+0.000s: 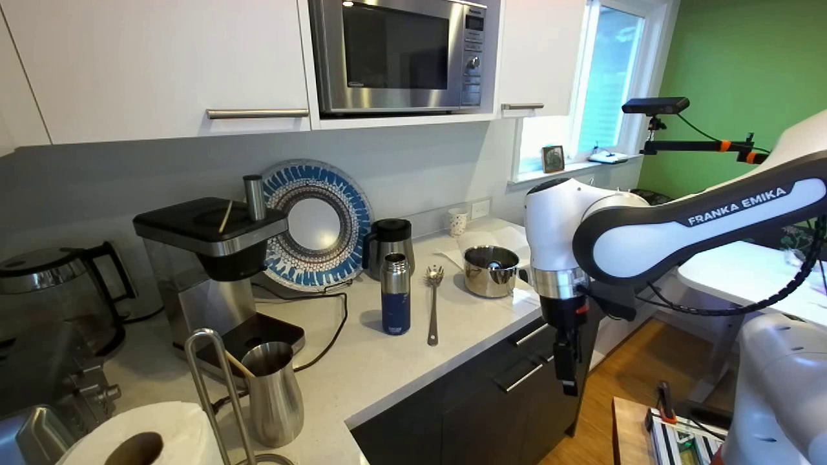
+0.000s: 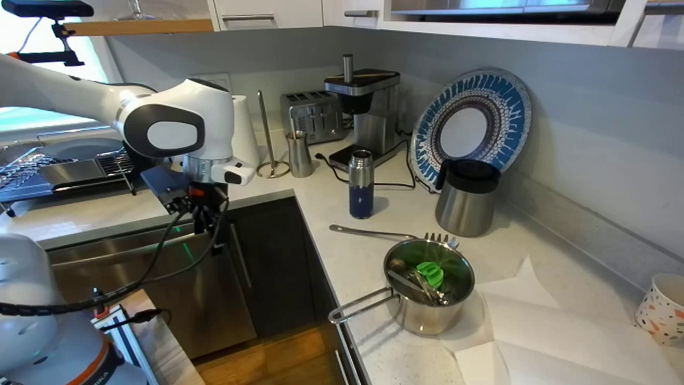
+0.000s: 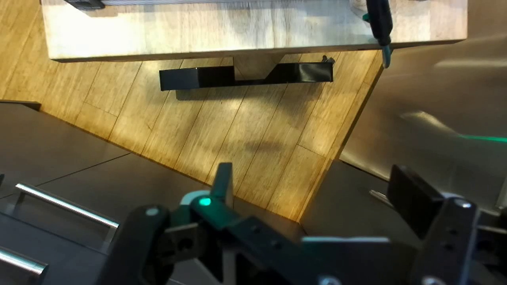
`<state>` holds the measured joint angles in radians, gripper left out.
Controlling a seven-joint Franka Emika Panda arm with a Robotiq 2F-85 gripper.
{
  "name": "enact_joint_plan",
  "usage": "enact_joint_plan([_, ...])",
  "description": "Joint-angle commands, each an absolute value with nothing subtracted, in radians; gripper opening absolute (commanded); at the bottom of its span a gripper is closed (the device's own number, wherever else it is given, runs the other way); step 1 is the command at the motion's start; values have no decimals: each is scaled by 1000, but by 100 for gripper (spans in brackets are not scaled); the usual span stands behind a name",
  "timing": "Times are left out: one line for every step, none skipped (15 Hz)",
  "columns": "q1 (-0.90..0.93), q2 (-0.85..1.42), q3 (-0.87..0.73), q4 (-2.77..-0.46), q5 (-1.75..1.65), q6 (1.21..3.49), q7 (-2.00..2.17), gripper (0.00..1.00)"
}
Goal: Push the second right button from the bottom of the microwave
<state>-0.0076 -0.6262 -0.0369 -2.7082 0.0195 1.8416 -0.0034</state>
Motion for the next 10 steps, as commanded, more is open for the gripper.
enact_joint_plan([-13, -626, -32, -2706, 22, 1838, -6, 100])
enact_joint_plan([-13, -626, -32, -2706, 22, 1838, -6, 100])
enact_joint_plan([-13, -626, -32, -2706, 22, 1838, -6, 100])
enact_joint_plan([-19, -627, -30, -2707, 18, 1850, 4, 100])
enact_joint_plan([-44, -647, -31, -2704, 8, 1884, 42, 100])
enact_joint_plan([-59, -661, -32, -2701, -3, 1905, 60, 100])
enact_joint_plan([-83, -688, -40, -2693, -17, 1923, 74, 100])
enact_joint_plan([-104, -704, -45, -2684, -31, 1939, 83, 100])
enact_joint_plan([-132, -724, -54, -2669, -48, 1944, 91, 100])
enact_joint_plan([-157, -739, -60, -2656, -67, 1956, 96, 100])
